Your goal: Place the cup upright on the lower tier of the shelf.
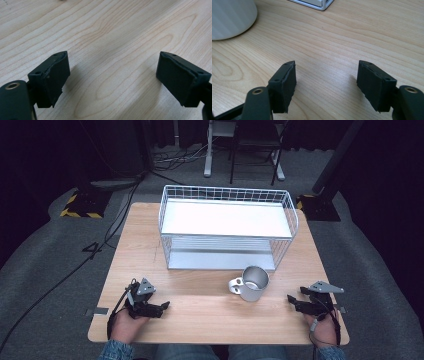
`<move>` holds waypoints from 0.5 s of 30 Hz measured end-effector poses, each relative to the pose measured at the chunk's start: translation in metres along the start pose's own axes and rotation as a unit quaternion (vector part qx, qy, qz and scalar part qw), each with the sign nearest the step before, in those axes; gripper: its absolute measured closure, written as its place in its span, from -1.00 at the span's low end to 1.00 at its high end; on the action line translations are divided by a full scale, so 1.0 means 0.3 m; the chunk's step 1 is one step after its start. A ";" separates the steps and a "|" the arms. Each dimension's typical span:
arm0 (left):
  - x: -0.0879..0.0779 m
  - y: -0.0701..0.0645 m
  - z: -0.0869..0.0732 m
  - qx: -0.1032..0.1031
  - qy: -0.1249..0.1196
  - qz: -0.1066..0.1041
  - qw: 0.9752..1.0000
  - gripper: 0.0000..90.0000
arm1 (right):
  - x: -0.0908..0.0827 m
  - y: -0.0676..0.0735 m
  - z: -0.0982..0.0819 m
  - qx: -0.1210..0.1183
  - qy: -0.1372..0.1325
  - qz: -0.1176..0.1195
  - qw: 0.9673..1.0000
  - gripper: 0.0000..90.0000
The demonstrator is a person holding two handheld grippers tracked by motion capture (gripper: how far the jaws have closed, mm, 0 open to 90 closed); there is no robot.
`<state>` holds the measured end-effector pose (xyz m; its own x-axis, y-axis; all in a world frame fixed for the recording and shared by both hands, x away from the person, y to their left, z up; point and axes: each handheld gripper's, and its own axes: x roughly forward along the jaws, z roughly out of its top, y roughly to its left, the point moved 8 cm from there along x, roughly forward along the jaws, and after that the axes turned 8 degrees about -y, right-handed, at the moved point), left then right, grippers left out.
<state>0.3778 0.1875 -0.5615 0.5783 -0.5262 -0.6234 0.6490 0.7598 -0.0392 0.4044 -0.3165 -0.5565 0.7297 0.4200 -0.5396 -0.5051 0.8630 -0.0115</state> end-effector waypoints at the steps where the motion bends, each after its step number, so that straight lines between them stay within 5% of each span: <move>1: -0.004 0.000 0.004 -0.013 -0.004 -0.004 1.000 -0.70 | 0.000 0.001 0.000 0.000 0.000 0.001 1.000 -0.28; 6: -0.039 0.000 0.060 -0.037 -0.048 -0.009 0.998 -0.65 | 0.000 0.001 0.000 -0.001 0.000 0.001 1.000 -0.27; 15: -0.072 -0.015 0.123 -0.034 -0.066 -0.010 0.997 -0.65 | -0.001 0.001 0.000 -0.001 0.000 0.002 1.000 -0.27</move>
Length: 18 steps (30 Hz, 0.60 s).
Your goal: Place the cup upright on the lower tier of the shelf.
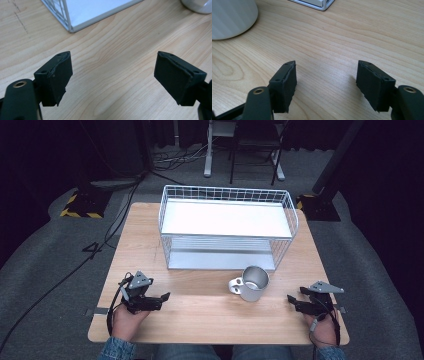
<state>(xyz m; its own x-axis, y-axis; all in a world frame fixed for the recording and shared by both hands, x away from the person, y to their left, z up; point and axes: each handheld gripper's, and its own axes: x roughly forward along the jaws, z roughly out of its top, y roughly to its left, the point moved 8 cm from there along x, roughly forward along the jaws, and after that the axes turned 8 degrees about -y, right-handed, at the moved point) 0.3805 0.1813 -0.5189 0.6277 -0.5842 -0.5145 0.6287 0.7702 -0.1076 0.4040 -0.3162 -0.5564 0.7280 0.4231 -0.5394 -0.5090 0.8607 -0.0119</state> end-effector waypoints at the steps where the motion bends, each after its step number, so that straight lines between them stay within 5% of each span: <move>1: -0.003 -0.005 0.009 -0.001 -0.003 -0.003 1.000 -0.65 | 0.000 0.000 0.000 0.000 0.000 0.000 1.000 -0.27; 18: 0.006 -0.107 0.109 0.019 -0.016 -0.059 0.998 -0.65 | 0.000 0.000 0.000 -0.001 0.000 -0.001 1.000 -0.27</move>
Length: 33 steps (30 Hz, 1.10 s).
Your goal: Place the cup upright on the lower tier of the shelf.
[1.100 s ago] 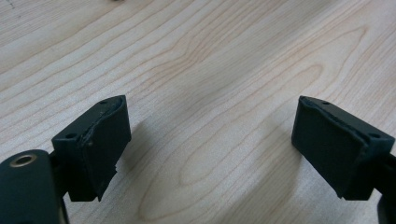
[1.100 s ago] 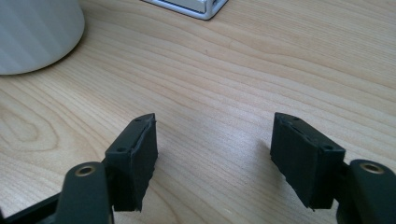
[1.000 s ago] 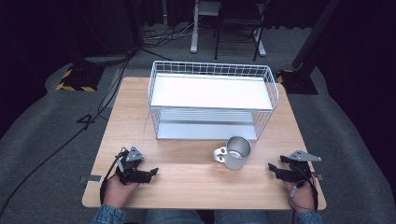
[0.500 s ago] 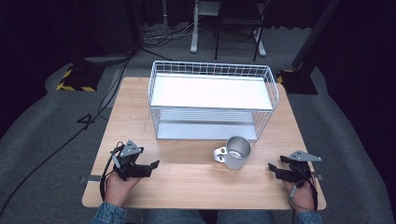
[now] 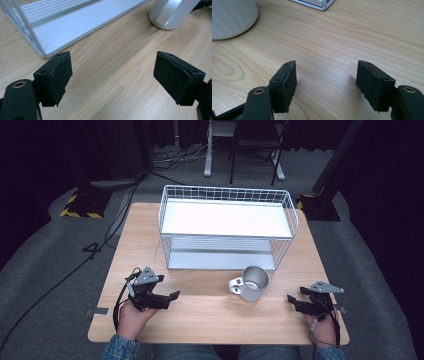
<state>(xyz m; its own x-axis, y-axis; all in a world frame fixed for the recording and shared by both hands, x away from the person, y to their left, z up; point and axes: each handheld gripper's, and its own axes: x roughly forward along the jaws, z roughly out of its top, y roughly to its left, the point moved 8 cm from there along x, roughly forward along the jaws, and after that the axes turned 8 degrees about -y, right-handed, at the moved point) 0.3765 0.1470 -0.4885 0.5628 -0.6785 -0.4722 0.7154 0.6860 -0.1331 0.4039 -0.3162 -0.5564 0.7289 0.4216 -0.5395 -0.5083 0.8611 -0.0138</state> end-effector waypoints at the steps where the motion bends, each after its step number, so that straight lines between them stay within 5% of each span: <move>1: 0.009 -0.010 0.014 0.007 -0.003 -0.004 1.000 -0.65 | 0.000 0.000 0.000 0.000 0.000 0.000 1.000 -0.27; 9: 0.060 -0.056 0.069 0.001 -0.025 -0.030 0.999 -0.64 | 0.001 -0.001 0.000 0.002 0.000 -0.001 1.000 -0.26; 21: 0.159 -0.147 0.164 0.030 -0.030 -0.064 0.997 -0.64 | 0.000 0.000 0.001 -0.001 0.000 -0.001 1.000 -0.26; 33: 0.300 -0.248 0.199 0.058 -0.021 -0.136 0.989 -0.61 | 0.000 0.000 0.000 0.000 0.000 -0.001 1.000 -0.26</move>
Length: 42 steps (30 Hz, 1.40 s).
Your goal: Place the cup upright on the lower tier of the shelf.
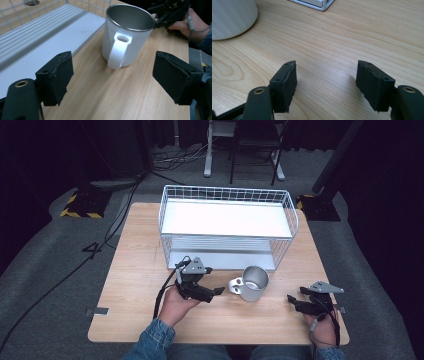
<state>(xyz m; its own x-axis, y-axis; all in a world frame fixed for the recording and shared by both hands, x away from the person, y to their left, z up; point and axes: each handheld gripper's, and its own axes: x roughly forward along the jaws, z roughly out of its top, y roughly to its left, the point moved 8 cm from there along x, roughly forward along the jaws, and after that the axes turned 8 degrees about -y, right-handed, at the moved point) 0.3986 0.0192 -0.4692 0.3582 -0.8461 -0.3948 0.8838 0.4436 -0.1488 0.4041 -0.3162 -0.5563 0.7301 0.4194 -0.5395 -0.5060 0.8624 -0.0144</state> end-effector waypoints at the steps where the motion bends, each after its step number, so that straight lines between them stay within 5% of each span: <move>1: 0.000 0.000 0.000 0.000 0.000 0.000 1.000 -0.61 | 0.000 0.000 0.000 0.000 0.000 0.000 1.000 -0.26; 9: 0.091 -0.016 0.004 0.011 0.007 -0.039 0.999 -0.59 | 0.000 -0.001 0.000 0.001 0.000 0.000 1.000 -0.26; 21: 0.174 -0.011 -0.024 0.019 0.031 -0.055 0.998 -0.44 | 0.001 -0.004 0.000 0.004 0.000 -0.006 1.000 -0.26; 29: 0.199 0.009 -0.043 0.016 0.048 -0.061 0.997 -0.07 | 0.001 -0.005 0.000 0.005 -0.001 -0.008 1.000 -0.26; 42: 0.220 -0.021 -0.027 0.061 0.065 -0.068 0.994 0.39 | 0.000 -0.003 0.000 0.003 -0.001 -0.009 1.000 -0.26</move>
<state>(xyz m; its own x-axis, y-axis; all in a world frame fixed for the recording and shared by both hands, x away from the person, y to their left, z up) 0.4142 -0.0370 -0.5017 0.1979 -0.8474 -0.4926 0.9541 0.2818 -0.1015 0.4047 -0.3170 -0.5563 0.7401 0.4036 -0.5379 -0.4897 0.8717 -0.0197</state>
